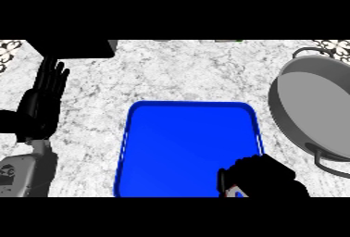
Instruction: Pick the can from the tray and place it in the pot
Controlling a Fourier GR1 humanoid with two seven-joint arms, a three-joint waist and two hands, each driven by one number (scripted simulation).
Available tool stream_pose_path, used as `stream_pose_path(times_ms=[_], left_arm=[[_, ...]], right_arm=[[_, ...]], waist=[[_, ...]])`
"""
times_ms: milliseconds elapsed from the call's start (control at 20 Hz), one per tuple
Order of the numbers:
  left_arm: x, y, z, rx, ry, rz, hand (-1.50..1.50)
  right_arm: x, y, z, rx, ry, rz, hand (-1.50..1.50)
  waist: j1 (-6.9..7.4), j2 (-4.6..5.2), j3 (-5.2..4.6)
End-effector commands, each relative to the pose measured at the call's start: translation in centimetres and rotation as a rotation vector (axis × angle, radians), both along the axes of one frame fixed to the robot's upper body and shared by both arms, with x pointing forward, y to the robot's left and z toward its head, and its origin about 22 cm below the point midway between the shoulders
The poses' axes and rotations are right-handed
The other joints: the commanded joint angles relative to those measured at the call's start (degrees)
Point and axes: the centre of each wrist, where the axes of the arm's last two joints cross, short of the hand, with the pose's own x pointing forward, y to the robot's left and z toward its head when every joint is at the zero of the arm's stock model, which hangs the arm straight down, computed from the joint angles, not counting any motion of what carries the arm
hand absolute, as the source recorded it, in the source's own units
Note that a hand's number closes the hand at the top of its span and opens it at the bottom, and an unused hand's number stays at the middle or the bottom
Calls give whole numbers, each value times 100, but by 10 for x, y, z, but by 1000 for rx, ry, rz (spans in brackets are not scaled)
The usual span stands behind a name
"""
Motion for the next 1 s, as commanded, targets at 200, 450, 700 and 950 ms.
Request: stream_pose_path(times_ms=[200,450,700,950], left_arm=[[8,-7,0,14,6,-19,0],[10,-6,-4,-1,-12,-15,0],[1,-13,8,-6,-15,-34,0],[9,-11,0,-11,-16,-23,0]], right_arm=[[-9,-85,45,59,-133,-210,150],[18,-130,42,27,-40,-294,150],[55,-201,34,71,-32,-340,150],[79,-278,26,101,-50,-353,150]], waist=[[118,73,8],[105,72,8],[157,47,13],[156,64,11]])
